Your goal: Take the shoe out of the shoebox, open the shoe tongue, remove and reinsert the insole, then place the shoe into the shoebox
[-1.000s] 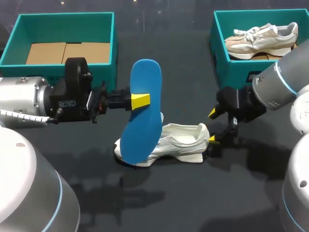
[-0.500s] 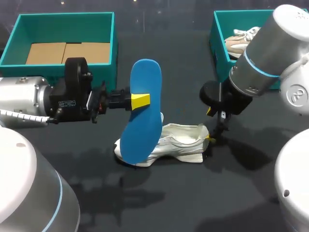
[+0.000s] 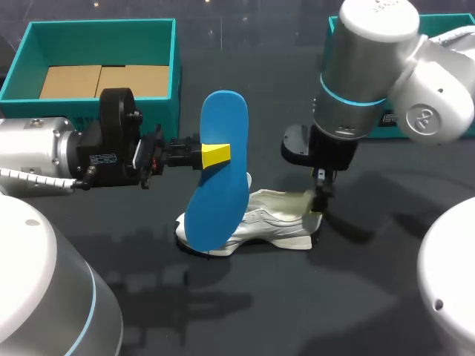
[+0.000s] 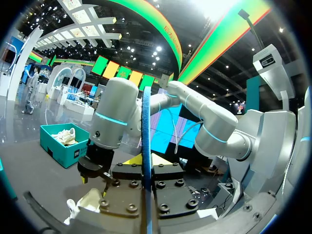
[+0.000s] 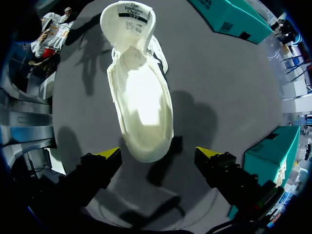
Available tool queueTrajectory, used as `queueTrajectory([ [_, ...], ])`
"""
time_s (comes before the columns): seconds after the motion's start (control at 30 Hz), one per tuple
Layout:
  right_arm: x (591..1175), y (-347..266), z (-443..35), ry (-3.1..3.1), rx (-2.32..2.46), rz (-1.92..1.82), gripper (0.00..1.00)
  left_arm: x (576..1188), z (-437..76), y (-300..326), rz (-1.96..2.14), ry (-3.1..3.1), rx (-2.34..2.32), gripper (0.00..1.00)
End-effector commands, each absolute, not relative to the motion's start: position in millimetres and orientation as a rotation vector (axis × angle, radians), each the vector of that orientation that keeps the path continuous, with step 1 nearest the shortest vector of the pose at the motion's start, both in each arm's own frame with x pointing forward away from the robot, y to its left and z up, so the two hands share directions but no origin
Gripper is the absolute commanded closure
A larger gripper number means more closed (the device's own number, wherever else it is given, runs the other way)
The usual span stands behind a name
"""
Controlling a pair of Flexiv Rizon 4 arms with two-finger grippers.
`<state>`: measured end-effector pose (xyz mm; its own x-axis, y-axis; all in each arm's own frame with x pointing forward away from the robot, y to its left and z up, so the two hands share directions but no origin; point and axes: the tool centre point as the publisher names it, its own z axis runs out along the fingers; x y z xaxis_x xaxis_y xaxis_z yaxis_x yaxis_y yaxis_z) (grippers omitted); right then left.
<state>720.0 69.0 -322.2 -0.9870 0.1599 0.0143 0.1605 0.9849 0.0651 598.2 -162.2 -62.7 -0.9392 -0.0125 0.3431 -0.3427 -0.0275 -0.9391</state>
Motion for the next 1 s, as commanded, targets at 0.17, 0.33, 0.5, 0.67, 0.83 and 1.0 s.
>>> queueTrajectory([
  [0.17,714.6,77.8,-325.3,-3.139,-0.237,0.057,0.0,596.4,-63.6,-162.6,2.068,-2.011,0.381,1.0],
  [0.33,711.2,80.1,-326.0,-3.148,-0.241,0.021,0.0,596.4,-63.6,-162.6,2.068,-2.011,0.381,1.0],
  [0.5,708.8,85.1,-325.9,-3.158,-0.236,-0.008,0.0,596.4,-63.6,-162.6,2.068,-2.011,0.381,1.0],
  [0.67,709.9,90.4,-322.9,-3.168,-0.213,-0.016,0.0,596.4,-63.6,-162.6,2.068,-2.011,0.381,1.0],
  [0.83,717.4,98.9,-316.7,-3.18,-0.177,-0.002,0.0,596.4,-63.6,-162.6,2.068,-2.011,0.381,1.0],
  [1.0,728.0,106.7,-317.1,-3.176,-0.14,-0.002,0.0,596.4,-63.6,-162.6,2.068,-2.011,0.381,1.0],
])
